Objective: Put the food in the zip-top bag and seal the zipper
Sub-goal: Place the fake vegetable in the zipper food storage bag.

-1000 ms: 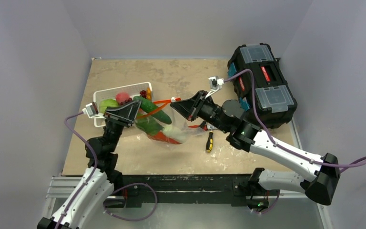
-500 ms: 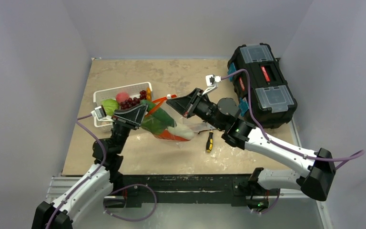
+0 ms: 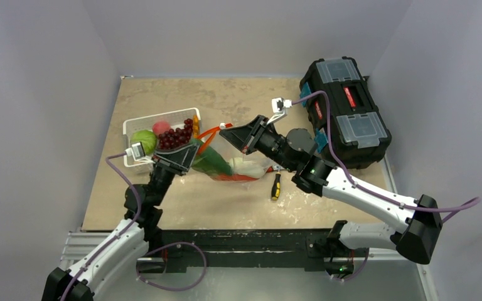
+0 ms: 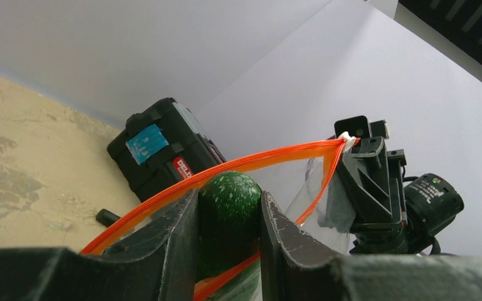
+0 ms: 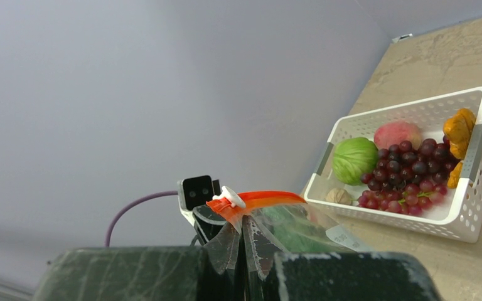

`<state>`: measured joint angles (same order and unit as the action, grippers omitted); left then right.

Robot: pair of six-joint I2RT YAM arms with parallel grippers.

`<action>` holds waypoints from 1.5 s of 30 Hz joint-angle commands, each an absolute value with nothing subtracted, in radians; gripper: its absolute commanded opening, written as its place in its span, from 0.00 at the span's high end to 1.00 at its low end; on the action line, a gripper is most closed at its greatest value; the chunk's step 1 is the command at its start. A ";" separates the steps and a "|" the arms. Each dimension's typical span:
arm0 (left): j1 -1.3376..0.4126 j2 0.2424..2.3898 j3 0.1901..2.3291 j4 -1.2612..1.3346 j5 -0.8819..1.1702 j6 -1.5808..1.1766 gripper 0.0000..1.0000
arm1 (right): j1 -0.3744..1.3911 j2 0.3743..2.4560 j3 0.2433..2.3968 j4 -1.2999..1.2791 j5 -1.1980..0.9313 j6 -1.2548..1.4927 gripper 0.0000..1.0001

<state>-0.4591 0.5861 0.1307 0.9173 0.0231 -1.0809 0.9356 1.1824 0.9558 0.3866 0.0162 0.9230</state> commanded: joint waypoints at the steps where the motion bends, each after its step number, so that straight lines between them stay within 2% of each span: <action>1: -0.465 0.529 0.111 0.814 0.070 -1.059 0.74 | 0.934 1.167 1.004 0.452 0.033 0.931 1.00; 4: -0.464 0.456 0.141 0.643 0.111 -1.011 0.68 | 0.933 1.164 1.002 0.443 0.028 0.925 1.00; 9: -0.464 0.369 0.294 0.206 0.179 -0.881 0.60 | 0.933 1.157 0.998 0.430 0.015 0.908 1.00; 14: -0.463 0.412 0.365 0.077 0.244 -0.871 0.63 | 0.933 1.160 0.988 0.440 0.004 0.909 1.00; 18: -0.463 0.431 0.421 -0.017 0.283 -0.827 0.54 | 0.933 1.161 0.992 0.437 -0.012 0.907 1.00; 20: -0.463 0.430 0.453 -0.083 0.274 -0.802 0.53 | 0.933 1.158 0.993 0.434 -0.020 0.902 1.00; 22: -0.463 0.448 0.485 -0.121 0.278 -0.785 0.56 | 0.933 1.155 0.994 0.431 -0.024 0.899 1.00; 24: -0.463 0.469 0.513 -0.152 0.283 -0.794 0.66 | 0.933 1.151 0.992 0.431 -0.022 0.899 1.00; 29: -0.463 0.476 0.475 -0.057 0.301 -0.928 0.85 | 0.933 1.152 0.992 0.440 -0.020 0.904 1.00; 33: -0.463 0.483 0.502 -0.056 0.355 -0.879 0.94 | 0.933 1.155 0.999 0.438 -0.021 0.902 1.00; 41: -0.462 0.705 0.681 -0.256 0.720 -0.668 0.95 | 0.933 1.150 0.991 0.424 -0.018 0.890 1.00; 42: -0.463 0.725 0.711 -0.276 0.754 -0.654 0.93 | 0.933 1.147 0.988 0.423 -0.017 0.888 1.00; 45: -0.462 0.734 0.770 -0.377 0.746 -0.594 0.79 | 0.933 1.136 0.979 0.409 -0.008 0.879 1.00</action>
<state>-0.4595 0.7273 0.6769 -0.2356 0.6159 -0.7143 0.9356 1.1820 0.9558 0.3664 -0.0181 0.8967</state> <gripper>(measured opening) 0.311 0.003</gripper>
